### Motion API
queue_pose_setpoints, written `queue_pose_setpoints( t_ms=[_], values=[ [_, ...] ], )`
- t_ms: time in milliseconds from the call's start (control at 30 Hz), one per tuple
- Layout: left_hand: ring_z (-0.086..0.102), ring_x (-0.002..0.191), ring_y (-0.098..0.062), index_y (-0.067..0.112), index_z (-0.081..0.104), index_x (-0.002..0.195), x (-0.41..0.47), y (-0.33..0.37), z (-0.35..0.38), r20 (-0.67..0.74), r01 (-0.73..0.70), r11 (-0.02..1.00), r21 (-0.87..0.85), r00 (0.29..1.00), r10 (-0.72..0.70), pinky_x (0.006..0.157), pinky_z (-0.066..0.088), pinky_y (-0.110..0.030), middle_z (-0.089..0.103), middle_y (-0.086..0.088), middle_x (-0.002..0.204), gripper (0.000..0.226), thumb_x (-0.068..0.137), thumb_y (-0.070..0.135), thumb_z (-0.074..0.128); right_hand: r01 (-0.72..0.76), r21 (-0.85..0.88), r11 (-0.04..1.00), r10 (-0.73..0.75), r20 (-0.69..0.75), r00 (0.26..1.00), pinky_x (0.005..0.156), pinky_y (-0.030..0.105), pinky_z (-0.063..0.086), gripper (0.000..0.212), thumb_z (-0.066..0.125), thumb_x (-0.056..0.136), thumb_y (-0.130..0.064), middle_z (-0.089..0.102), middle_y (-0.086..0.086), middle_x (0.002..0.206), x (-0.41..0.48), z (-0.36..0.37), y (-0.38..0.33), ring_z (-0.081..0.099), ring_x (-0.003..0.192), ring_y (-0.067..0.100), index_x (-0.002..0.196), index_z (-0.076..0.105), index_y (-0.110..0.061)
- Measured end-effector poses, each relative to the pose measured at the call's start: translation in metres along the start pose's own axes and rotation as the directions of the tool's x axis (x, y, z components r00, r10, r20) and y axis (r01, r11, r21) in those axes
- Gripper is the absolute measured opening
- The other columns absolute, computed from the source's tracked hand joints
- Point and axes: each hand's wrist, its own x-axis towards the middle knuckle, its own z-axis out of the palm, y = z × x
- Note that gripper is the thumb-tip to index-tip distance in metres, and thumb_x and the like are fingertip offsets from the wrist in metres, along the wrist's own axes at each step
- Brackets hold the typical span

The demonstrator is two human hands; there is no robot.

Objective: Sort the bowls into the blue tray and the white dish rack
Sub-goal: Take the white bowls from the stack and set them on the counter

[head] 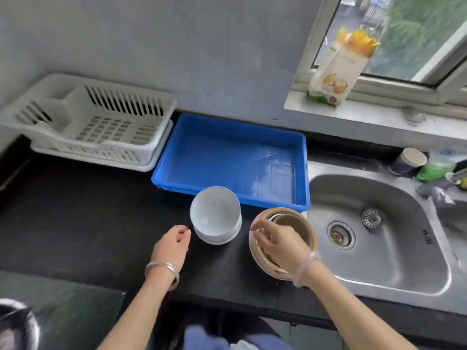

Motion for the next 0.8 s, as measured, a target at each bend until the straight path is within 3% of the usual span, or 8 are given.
queue_pose_setpoints(
  t_ms=[67, 200, 267, 433, 500, 633, 800],
  values=[
    [0.063, 0.091, -0.018, 0.025, 0.054, 0.122, 0.007, 0.012, 0.001, -0.01, -0.051, 0.996, -0.08, 0.999, 0.05, 0.087, 0.053, -0.04, 0.059, 0.007, 0.1, 0.031, 0.092, 0.028, 0.047, 0.023, -0.067, 0.998, -0.028, -0.082, 0.996, 0.065, 0.027, 0.044, 0.028, 0.042, 0.093, -0.042, 0.067, -0.006, 0.089, 0.029, 0.0, -0.015, 0.06, 0.08, 0.017, 0.117, 0.05, -0.03],
    [0.063, 0.09, -0.02, 0.019, 0.052, 0.127, 0.016, 0.029, 0.006, -0.014, -0.054, 0.983, -0.178, 0.999, 0.052, 0.079, 0.054, -0.034, 0.061, 0.0, 0.108, 0.035, 0.092, 0.019, 0.05, -0.066, -0.209, 0.976, 0.045, -0.104, 0.994, 0.072, 0.035, 0.042, 0.047, 0.039, 0.091, -0.051, 0.066, 0.008, 0.107, 0.075, 0.01, -0.037, 0.06, 0.098, 0.032, 0.129, 0.042, -0.023],
    [0.063, 0.087, -0.018, 0.019, 0.053, 0.125, 0.017, 0.028, 0.008, -0.019, -0.046, 0.981, -0.188, 0.999, 0.043, 0.076, 0.053, -0.032, 0.061, -0.001, 0.109, 0.034, 0.091, 0.015, 0.05, -0.075, -0.295, 0.952, 0.039, -0.125, 0.991, 0.067, 0.034, 0.04, 0.041, 0.041, 0.093, -0.046, 0.065, 0.012, 0.104, 0.084, 0.017, -0.039, 0.059, 0.092, 0.035, 0.121, 0.046, -0.017],
    [0.061, 0.077, -0.01, 0.022, 0.054, 0.122, 0.019, 0.024, 0.013, -0.05, -0.053, 0.97, -0.239, 0.998, 0.043, 0.063, 0.05, -0.023, 0.057, 0.011, 0.09, 0.032, 0.091, 0.013, 0.049, -0.053, -0.397, 0.916, -0.007, -0.148, 0.989, 0.059, 0.032, 0.035, 0.005, 0.038, 0.092, -0.011, 0.064, 0.017, 0.092, 0.093, 0.02, -0.046, 0.045, 0.068, 0.033, 0.097, 0.039, -0.011],
    [0.062, 0.079, -0.01, 0.022, 0.053, 0.122, 0.019, 0.023, 0.014, -0.055, -0.043, 0.963, -0.267, 0.998, 0.03, 0.063, 0.049, -0.022, 0.057, 0.012, 0.088, 0.031, 0.093, 0.015, 0.047, -0.031, -0.416, 0.909, -0.027, -0.134, 0.991, 0.059, 0.032, 0.036, 0.005, 0.037, 0.093, -0.008, 0.064, 0.017, 0.09, 0.093, 0.019, -0.048, 0.044, 0.066, 0.032, 0.094, 0.035, -0.012],
    [0.063, 0.086, -0.013, 0.019, 0.057, 0.119, 0.021, 0.022, 0.016, -0.035, 0.023, 0.933, -0.358, 0.999, -0.038, 0.071, 0.052, -0.025, 0.061, 0.002, 0.097, 0.028, 0.095, 0.02, 0.041, -0.003, -0.349, 0.937, -0.034, -0.1, 0.994, 0.06, 0.033, 0.035, 0.01, 0.037, 0.093, -0.006, 0.062, 0.02, 0.092, 0.093, 0.013, -0.046, 0.043, 0.068, 0.033, 0.103, 0.04, -0.007],
    [0.064, 0.08, -0.013, 0.016, 0.061, 0.111, 0.025, 0.023, 0.017, -0.049, 0.042, 0.95, -0.309, 0.997, -0.06, 0.075, 0.054, -0.029, 0.065, -0.005, 0.103, 0.022, 0.092, 0.019, 0.05, -0.025, -0.165, 0.986, -0.008, -0.195, 0.981, 0.061, 0.033, 0.031, 0.003, 0.034, 0.093, -0.01, 0.056, 0.022, 0.086, 0.085, -0.011, -0.039, 0.04, 0.068, 0.033, 0.091, 0.037, -0.01]
  ],
)
